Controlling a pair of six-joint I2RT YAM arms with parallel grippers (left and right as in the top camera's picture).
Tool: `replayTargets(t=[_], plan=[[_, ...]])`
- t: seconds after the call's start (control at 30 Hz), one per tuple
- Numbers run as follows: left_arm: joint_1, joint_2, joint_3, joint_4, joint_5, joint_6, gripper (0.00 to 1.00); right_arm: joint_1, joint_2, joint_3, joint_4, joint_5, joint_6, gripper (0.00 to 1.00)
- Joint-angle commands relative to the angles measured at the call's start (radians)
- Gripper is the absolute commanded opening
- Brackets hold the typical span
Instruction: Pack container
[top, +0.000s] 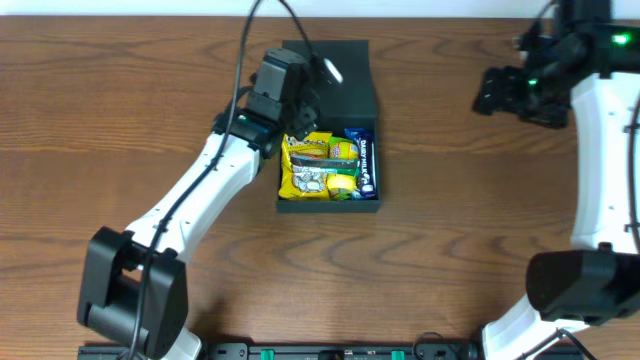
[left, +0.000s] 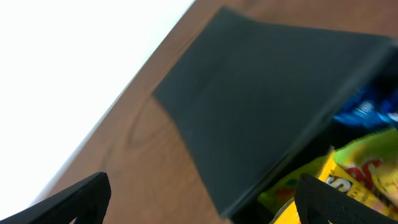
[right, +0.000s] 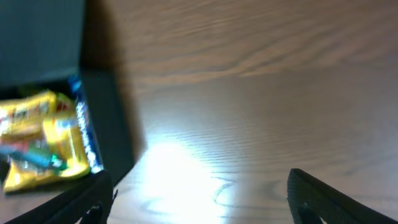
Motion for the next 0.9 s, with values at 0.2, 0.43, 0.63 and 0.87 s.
replayTargets(t=[0.2,0.43,0.63,0.87], plan=[[0.231,-0.273,0.002,-0.286,-0.079,-0.509,0.95,0.337,0.001,-0.083,0.038,-0.042,-0.054,0.69],[0.32,-0.372,0.001,-0.462,0.007,-0.518,0.95,0.592,0.001,-0.274,0.218,0.16,-0.092,0.86],[0.327,-0.388,0.001,-0.467,0.09,-0.518,0.95,0.715,0.001,-0.4,0.442,0.292,-0.428,0.99],[0.327,-0.39,0.001,-0.474,0.106,-0.518,0.95,0.73,0.003,-0.499,0.606,0.288,-0.561,0.99]])
